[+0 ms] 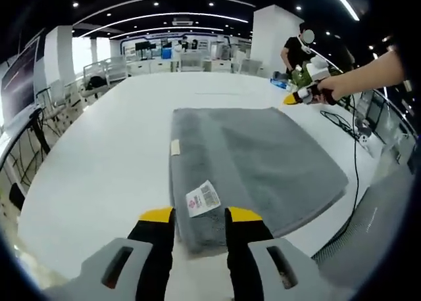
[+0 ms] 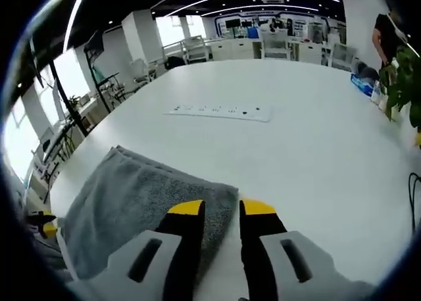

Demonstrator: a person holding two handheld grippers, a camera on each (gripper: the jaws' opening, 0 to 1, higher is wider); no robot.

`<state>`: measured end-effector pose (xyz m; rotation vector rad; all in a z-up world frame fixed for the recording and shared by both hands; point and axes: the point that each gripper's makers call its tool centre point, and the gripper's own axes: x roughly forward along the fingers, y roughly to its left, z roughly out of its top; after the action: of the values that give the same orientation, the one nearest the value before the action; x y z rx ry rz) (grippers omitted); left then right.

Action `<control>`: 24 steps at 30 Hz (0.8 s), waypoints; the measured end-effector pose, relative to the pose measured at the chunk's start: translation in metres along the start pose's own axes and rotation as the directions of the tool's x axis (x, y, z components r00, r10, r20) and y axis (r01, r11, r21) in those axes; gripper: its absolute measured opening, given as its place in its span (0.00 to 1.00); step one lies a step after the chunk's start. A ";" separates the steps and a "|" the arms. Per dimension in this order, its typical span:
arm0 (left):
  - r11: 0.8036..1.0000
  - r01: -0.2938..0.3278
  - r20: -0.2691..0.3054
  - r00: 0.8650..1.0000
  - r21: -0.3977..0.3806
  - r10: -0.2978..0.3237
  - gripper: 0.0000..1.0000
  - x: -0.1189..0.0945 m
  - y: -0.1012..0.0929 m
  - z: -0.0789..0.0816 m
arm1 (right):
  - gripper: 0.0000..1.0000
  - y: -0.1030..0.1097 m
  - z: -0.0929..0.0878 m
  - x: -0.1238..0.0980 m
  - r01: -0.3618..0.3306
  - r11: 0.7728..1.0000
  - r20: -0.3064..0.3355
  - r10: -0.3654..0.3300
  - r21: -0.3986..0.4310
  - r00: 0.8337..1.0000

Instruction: Fold the towel on the table until its edges align and the towel forms a compact rectangular stack.

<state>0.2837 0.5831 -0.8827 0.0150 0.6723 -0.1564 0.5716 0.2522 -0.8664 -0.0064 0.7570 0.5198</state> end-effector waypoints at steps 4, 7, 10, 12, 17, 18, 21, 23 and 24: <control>1.000 -0.026 0.006 1.000 -0.016 0.026 0.55 -0.004 0.002 0.001 | 0.27 0.000 -0.002 -0.009 -0.010 1.000 0.013 0.010 0.001 1.000; 0.999 -0.033 0.008 0.999 -0.025 0.033 0.56 -0.006 0.000 0.004 | 0.29 0.003 0.002 -0.017 -0.032 0.997 0.040 0.030 0.068 0.999; 0.999 -0.031 0.017 0.999 -0.023 0.031 0.58 -0.008 -0.004 0.010 | 0.31 0.003 0.008 -0.024 -0.039 0.997 0.057 0.036 0.059 0.998; 1.000 -0.029 0.026 0.999 -0.011 0.029 0.61 -0.010 -0.008 0.014 | 0.32 0.005 0.012 -0.029 -0.050 0.997 0.065 0.047 0.052 0.997; 0.999 -0.031 0.059 0.998 0.026 0.030 0.67 -0.012 -0.012 0.022 | 0.39 0.013 0.021 -0.040 -0.104 0.993 0.110 0.097 0.061 0.989; 0.999 -0.024 0.065 0.998 0.032 0.022 0.69 -0.014 -0.017 0.025 | 0.39 0.013 0.023 -0.042 -0.108 0.993 0.117 0.101 0.055 0.988; 0.999 0.000 0.062 0.998 0.046 -0.003 0.70 -0.013 -0.026 0.027 | 0.45 0.016 0.019 -0.046 -0.127 0.989 0.108 0.119 0.070 0.987; 0.998 0.010 0.064 0.998 0.060 -0.013 0.71 -0.013 -0.033 0.030 | 0.49 0.016 0.015 -0.048 -0.134 0.989 0.102 0.126 0.069 0.987; 0.998 0.012 0.063 0.998 0.063 -0.016 0.71 -0.014 -0.035 0.031 | 0.49 0.016 0.014 -0.049 -0.135 0.989 0.102 0.128 0.066 0.987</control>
<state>0.2872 0.5485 -0.8485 0.0654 0.6040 -0.1903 0.5431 0.2471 -0.8212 0.1364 0.6830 0.6136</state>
